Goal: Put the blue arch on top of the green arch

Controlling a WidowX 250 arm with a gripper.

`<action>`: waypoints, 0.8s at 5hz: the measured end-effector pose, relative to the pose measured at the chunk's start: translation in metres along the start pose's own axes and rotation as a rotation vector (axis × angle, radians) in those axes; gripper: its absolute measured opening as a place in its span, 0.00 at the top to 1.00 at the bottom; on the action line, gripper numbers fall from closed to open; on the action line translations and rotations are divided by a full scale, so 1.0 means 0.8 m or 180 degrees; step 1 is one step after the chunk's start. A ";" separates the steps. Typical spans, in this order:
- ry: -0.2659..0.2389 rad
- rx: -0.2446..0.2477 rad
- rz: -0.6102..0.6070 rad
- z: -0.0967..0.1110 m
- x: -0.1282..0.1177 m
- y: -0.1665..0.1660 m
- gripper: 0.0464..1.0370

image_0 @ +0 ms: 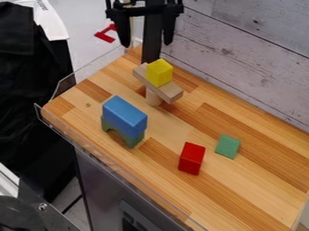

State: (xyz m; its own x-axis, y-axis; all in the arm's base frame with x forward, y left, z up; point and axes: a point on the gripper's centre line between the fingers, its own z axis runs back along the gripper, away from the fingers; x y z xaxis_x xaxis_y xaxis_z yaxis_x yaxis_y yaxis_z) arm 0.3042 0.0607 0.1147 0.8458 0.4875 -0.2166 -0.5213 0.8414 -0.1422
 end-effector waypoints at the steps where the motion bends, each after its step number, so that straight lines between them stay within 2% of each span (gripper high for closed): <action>1: -0.0143 0.0119 -0.0267 0.000 -0.001 0.000 0.04; 2: -0.0359 0.0394 -0.0479 -0.005 -0.003 -0.008 0.04; 3: -0.0576 0.0471 -0.0656 -0.009 -0.001 -0.016 0.04; 4: -0.0612 0.0450 -0.0690 -0.010 -0.001 -0.022 0.04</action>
State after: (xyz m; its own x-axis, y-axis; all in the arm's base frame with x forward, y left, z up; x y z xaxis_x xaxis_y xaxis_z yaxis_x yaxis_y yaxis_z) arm 0.3117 0.0438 0.1096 0.9484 0.3171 -0.0075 -0.3172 0.9480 -0.0266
